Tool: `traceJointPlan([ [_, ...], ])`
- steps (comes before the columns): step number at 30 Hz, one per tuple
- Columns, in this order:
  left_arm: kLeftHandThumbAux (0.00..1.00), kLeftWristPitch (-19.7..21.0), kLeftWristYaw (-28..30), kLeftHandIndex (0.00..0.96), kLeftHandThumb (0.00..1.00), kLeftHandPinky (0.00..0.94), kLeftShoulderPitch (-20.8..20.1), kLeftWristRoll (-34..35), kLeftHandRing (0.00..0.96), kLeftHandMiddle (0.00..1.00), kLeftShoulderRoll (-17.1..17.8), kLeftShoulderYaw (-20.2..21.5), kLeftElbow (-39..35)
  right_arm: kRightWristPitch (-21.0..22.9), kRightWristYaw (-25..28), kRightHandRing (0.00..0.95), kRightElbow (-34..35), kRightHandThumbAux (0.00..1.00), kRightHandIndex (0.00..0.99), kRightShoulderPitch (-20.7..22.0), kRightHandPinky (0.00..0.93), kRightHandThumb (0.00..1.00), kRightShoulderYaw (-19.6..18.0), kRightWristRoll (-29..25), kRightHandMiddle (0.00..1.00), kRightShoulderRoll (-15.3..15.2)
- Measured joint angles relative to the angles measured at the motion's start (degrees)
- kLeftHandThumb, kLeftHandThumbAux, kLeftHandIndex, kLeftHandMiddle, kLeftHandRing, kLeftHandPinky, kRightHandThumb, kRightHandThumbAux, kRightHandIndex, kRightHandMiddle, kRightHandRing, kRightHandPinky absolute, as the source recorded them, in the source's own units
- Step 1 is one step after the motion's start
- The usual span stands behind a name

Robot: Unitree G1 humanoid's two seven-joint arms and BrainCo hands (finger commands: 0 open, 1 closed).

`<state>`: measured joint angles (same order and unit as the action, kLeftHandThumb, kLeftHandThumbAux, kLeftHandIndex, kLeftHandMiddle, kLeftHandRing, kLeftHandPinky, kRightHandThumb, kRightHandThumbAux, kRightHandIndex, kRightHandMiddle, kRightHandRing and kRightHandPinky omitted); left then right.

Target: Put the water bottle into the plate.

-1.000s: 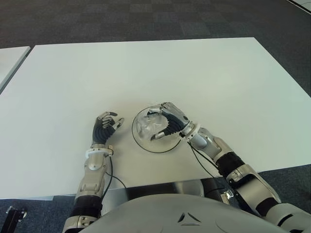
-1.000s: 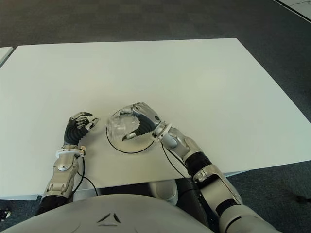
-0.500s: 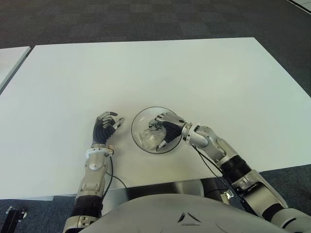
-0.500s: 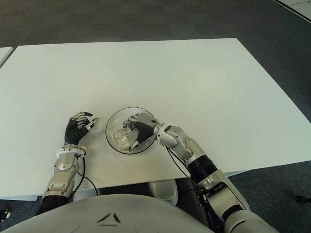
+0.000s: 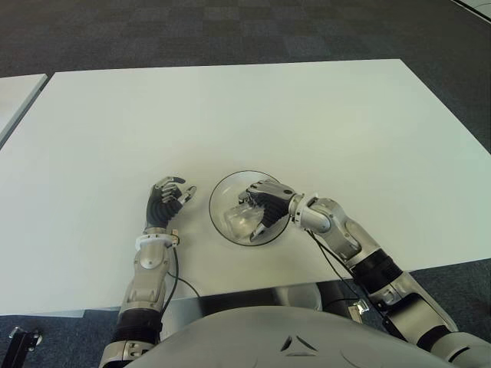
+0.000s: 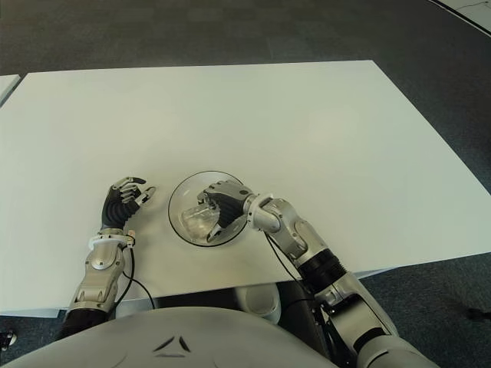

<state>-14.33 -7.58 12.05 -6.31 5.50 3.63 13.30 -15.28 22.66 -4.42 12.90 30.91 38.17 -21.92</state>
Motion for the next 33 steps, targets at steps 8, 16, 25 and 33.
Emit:
traceJointPlan([
  [8,0.716,0.0,0.0,0.437,0.707,0.694,-0.2,0.1,0.705,0.724,0.0,0.0,0.1,1.7,0.2,0.715,2.1,0.732,0.434,-0.7,0.668,0.694,0.0,1.4,0.731,-0.4],
  [16,0.716,0.0,0.0,0.437,0.707,0.682,-0.3,0.1,0.695,0.719,0.0,0.1,0.2,3.0,0.2,0.466,3.9,0.736,0.412,-1.4,0.482,0.673,-0.3,2.2,0.41,-0.5],
  [25,0.716,-0.1,0.0,0.437,0.708,0.672,-0.4,1.4,0.684,0.712,-0.1,0.3,0.4,5.5,1.9,0.026,7.1,0.762,0.019,-2.2,0.031,0.027,-0.8,1.0,0.021,-0.2],
  [33,0.715,-0.8,0.0,0.438,0.708,0.704,-0.9,1.8,0.703,0.73,-0.1,0.4,1.5,3.2,1.4,0.001,7.7,0.631,0.0,-2.2,0.001,0.001,-1.1,-1.6,0.001,-0.5],
])
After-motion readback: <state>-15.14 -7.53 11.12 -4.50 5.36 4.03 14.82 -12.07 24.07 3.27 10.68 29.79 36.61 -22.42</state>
